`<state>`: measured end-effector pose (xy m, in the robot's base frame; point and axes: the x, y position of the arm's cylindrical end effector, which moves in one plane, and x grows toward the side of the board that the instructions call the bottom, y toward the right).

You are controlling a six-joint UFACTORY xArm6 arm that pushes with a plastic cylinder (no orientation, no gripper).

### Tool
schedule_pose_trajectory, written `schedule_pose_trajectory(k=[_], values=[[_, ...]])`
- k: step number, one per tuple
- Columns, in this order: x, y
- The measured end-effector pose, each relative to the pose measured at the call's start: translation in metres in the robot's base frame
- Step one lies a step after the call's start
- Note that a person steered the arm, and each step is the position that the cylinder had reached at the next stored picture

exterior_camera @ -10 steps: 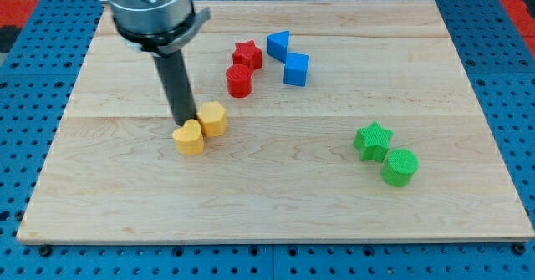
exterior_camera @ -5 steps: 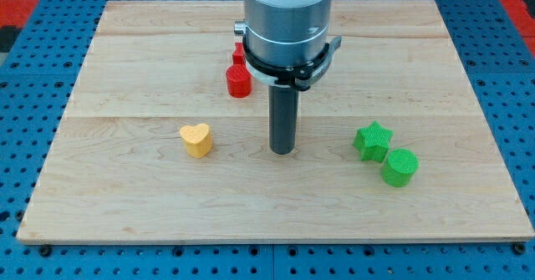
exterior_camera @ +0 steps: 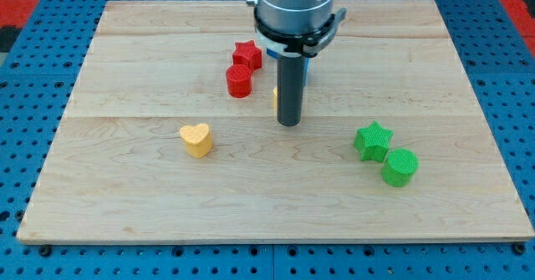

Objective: Move the yellow hexagon to the center of the board

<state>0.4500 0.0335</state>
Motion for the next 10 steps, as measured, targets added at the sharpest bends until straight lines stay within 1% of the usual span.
schedule_pose_trajectory(k=[1,2,3,10], values=[[-0.002,0.016],[-0.007,0.016],[-0.009,0.006],[-0.012,0.0]])
